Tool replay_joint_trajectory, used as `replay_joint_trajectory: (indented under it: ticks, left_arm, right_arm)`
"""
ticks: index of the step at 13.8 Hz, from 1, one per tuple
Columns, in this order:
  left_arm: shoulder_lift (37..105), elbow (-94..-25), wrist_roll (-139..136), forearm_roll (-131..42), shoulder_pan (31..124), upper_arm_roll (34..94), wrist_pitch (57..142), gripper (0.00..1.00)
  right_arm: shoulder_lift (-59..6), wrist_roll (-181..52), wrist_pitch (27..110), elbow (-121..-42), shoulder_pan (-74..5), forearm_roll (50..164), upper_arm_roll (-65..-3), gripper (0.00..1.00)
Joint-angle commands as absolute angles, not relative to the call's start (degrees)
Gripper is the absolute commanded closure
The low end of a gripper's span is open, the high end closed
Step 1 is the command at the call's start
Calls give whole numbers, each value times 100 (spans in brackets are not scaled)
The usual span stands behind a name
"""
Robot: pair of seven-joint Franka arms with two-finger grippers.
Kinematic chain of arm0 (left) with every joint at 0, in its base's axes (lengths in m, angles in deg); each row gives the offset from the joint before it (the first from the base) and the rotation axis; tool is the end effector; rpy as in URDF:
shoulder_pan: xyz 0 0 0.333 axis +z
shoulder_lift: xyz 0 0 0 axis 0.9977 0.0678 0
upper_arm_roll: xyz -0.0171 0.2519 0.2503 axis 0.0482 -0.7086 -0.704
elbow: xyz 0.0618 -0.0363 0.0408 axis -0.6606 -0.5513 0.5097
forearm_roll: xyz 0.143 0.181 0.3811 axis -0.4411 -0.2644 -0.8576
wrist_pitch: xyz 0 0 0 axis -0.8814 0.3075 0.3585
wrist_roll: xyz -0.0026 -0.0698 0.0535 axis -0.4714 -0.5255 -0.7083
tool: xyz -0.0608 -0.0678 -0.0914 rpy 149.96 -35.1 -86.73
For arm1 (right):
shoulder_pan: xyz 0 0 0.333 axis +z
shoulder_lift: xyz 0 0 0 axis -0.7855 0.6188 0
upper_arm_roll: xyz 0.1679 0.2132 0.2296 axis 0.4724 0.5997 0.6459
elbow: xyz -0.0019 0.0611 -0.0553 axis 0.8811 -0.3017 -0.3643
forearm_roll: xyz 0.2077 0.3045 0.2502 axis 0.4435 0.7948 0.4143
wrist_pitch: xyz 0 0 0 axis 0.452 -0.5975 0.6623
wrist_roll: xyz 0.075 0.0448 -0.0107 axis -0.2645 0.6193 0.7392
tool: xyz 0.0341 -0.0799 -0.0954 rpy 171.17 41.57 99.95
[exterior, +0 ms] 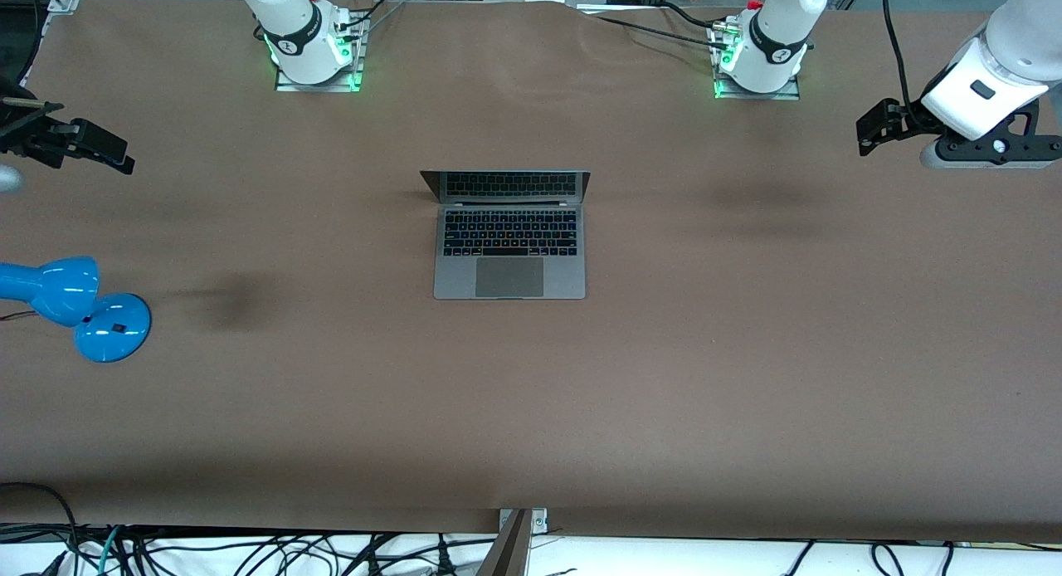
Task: Close laptop with both arms from behind
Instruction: 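Lift both grippers from rest and start moving toward the laptop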
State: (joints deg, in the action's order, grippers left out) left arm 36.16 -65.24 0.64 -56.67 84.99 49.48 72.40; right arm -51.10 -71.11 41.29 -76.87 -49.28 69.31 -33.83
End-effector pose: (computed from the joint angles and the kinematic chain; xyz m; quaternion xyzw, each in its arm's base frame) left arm 0.5418 -0.0398 0.5974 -0.9981 0.0045 0.0499 0.0370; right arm 0.5920 -0.0322 0.6137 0.9985 -0.0365 -0.0409 0.0070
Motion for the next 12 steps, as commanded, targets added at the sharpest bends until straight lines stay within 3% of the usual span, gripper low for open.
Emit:
replay_joint_trajectory:
  ticks: [1, 12]
  left_arm:
    - [3690, -6361, -7, -5539, 8551, 5034, 7094, 0]
    - [3690, -6335, -472, -4933, 8286, 5147, 7006, 0]
  right_arm:
    - [-5179, -7142, 4197, -7751, -4913, 6888, -3386, 0]
    - [-5179, -7142, 4197, -7751, -4905, 6888, -3369, 0]
